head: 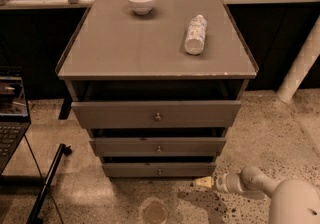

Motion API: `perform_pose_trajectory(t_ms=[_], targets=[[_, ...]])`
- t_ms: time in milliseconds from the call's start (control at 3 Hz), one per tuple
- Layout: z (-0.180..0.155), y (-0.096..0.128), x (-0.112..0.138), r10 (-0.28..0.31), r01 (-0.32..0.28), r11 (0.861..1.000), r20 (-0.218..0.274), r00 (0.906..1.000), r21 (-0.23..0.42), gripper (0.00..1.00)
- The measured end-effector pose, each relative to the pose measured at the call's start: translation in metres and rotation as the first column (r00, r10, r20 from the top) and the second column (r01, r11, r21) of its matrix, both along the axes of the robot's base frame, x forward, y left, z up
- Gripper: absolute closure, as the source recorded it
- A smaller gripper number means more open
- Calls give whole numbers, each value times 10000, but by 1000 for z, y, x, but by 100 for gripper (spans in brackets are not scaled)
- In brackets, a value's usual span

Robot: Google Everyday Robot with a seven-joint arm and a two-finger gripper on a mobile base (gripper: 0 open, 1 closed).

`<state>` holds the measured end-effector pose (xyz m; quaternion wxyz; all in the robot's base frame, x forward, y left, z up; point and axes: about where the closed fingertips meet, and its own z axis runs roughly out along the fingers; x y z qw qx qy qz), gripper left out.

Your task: Close bottom drawer

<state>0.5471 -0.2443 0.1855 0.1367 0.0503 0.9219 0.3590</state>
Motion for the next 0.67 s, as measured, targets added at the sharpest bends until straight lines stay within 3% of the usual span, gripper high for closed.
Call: perform_pose_trajectory(t_ms=[333, 667], targets=[[0, 0, 0, 0, 0, 10000, 0, 10000, 0, 0], [0, 0, 0, 0, 0, 10000, 0, 10000, 0, 0]])
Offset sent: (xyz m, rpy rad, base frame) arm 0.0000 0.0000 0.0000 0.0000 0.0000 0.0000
